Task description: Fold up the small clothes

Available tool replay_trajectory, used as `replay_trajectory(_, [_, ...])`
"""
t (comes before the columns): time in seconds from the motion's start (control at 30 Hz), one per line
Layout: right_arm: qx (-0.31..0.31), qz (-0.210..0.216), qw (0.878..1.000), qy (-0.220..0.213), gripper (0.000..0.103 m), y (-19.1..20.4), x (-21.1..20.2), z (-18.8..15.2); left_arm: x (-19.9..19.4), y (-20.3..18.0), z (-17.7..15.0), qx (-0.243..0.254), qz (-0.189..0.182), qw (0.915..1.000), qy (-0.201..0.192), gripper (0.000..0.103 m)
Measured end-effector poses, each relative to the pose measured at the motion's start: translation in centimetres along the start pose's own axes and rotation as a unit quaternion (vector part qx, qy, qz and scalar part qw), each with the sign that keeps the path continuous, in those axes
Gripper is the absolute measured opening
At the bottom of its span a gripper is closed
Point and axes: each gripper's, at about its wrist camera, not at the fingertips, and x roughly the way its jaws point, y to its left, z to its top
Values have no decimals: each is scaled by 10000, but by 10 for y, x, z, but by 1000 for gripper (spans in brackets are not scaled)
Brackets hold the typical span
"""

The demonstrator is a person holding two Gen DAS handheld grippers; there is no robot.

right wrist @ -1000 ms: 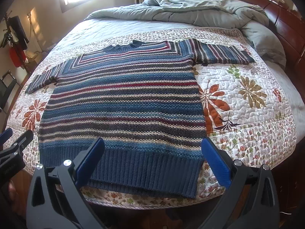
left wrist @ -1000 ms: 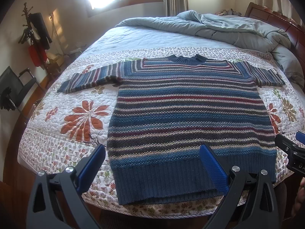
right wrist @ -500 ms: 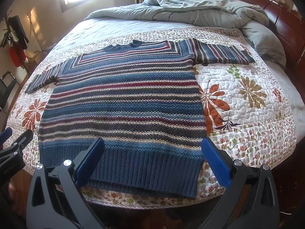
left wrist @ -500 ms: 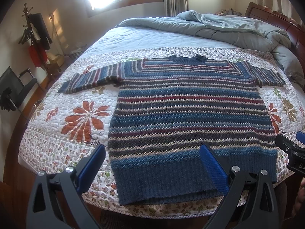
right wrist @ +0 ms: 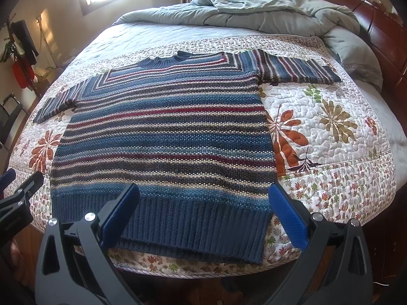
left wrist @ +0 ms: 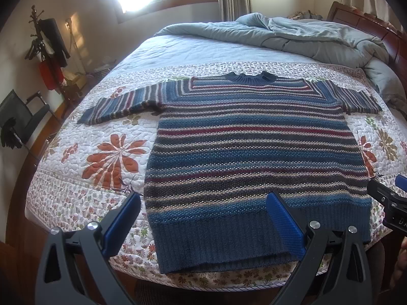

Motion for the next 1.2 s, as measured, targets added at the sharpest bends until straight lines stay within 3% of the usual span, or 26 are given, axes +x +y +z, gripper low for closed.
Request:
replay_trajectory(0.57, [-6, -7, 10000, 44, 100, -1, 8, -2, 7, -4, -1, 12, 10, 10000, 51, 99])
replay_trajectory(0.77, [-23, 171, 9993, 335, 100, -15, 26, 12, 30, -13, 17, 7, -24, 9997, 241, 99])
replay_trajectory(0.87, [289, 172, 9980, 530, 100, -58, 41, 41, 49, -30, 46, 60, -56, 9996, 266, 99])
replay_trajectory(0.97, [579, -370, 9959, 595, 100, -119, 59, 83, 69, -59, 83, 144, -216, 9993, 253, 99])
replay_trajectory(1.07, [772, -797, 9916, 657, 100, -175, 80, 124, 97, -103, 127, 238, -427, 9984, 293, 99])
replay_trajectory(1.2, [1277, -889, 9844, 824, 100, -263, 124, 186, 139, -168, 176, 320, -543, 9976, 286, 99])
